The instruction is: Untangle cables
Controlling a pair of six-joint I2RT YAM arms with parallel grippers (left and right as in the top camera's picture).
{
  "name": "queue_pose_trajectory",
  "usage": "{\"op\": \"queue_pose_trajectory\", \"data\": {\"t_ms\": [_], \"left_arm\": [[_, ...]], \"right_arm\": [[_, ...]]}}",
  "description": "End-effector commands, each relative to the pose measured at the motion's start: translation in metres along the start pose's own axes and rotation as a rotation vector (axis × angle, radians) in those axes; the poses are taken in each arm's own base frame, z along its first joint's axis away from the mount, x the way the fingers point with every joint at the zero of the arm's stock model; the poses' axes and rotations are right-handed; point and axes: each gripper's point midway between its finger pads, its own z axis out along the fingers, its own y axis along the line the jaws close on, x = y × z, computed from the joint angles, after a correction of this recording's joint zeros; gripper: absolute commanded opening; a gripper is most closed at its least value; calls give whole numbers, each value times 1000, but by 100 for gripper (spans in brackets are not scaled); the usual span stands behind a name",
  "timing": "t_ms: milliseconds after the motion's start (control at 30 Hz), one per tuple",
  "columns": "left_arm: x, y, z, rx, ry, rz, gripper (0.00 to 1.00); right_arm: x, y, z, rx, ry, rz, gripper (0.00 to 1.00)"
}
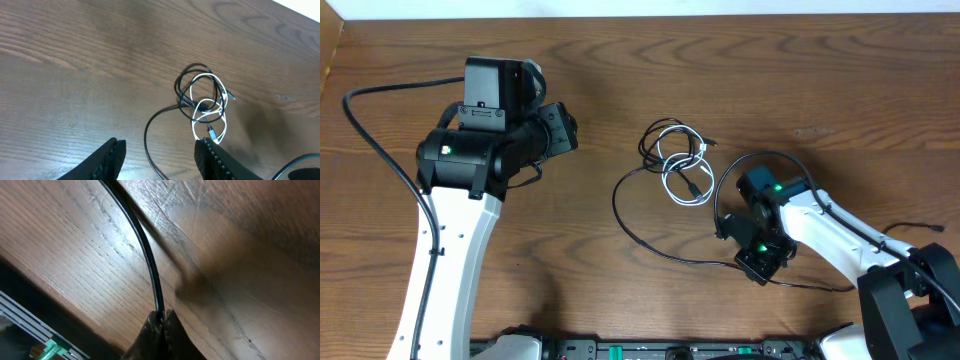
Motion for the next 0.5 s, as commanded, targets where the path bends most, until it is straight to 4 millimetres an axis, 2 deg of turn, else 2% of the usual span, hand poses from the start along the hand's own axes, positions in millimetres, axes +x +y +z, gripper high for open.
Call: {"op": "queue_pose_trajectory", "data": {"t_ms": [0,67,200,333,367,467], "left_arm": [[-3,0,-6,-3,-18,19,50],[-3,0,-6,-3,-18,19,50],[-4,-1,-6,-1,-23,20,50],[-7,-2,-6,5,-37,21,50],[-8,-3,-6,7,-41,22,50],[-9,-3,-6,7,-44,23,50]], "right_arm": [[-7,1,1,-4,-29,84,1],[-18,-3,-1,7,-70,149,1],[-60,-4,-20,-42,-225,402,1],[-93,0,-62,-72,-328,415,1],[-105,5,-84,-89,-372,397,1],[-123,12,-141,-72,-481,357,1]]}}
